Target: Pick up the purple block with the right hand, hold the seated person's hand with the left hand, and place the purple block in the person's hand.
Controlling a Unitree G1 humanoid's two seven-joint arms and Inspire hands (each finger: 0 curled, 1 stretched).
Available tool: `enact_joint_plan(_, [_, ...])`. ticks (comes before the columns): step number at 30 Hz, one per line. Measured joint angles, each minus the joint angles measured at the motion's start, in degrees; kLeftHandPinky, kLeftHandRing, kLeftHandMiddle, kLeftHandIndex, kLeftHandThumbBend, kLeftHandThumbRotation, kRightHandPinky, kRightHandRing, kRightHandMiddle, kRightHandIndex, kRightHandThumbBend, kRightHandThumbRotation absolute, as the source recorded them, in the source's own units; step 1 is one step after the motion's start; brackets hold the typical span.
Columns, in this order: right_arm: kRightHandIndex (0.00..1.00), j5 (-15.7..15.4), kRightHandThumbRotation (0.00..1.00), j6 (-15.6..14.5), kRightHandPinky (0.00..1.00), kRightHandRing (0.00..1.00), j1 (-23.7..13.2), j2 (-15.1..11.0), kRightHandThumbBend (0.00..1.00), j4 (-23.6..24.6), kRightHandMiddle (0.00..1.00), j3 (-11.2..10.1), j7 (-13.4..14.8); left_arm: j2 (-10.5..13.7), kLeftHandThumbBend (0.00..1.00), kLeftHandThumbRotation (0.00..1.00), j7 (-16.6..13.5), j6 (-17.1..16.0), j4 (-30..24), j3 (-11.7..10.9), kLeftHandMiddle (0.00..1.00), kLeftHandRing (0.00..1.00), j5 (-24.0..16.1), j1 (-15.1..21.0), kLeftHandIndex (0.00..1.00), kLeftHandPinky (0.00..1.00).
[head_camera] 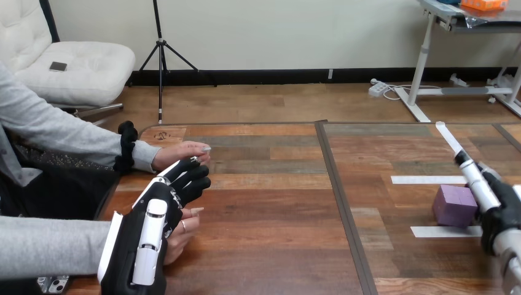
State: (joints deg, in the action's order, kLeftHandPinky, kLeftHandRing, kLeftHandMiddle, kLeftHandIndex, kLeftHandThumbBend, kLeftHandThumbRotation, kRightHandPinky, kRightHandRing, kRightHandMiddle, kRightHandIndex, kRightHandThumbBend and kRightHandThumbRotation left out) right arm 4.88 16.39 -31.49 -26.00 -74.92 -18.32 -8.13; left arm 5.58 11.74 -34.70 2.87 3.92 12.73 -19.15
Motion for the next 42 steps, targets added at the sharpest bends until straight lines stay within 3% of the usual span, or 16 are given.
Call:
enact_joint_plan(5, [0.93,-0.22,0.63,0.11,0.99,0.98,-0.04,0.23,0.75,0.05,0.96,0.17,-0.08,-0.01,0.34,0.99,0.08,0.29,0.00,0.01,0.79,0.78,0.07,0.05,0.79,0.83])
enact_joint_plan(13, [0.93,-3.55,0.68,0.38,0.95,0.96,-0.04,0.12,0.80,0.28,0.95,2.59,1.81,-0.02,0.34,0.99,0.03,0.32,0.00,-0.03,0.79,0.77,0.04,0.05,0.79,0.82])
enact_joint_plan(42, [0.93,-5.31,0.40,-1.40,0.92,0.99,-0.65,-0.38,0.88,0.74,1.00,4.35,3.90,-0.04,0.35,0.99,0.23,0.08,0.06,-0.16,0.79,0.77,0.13,0.10,0.78,0.83])
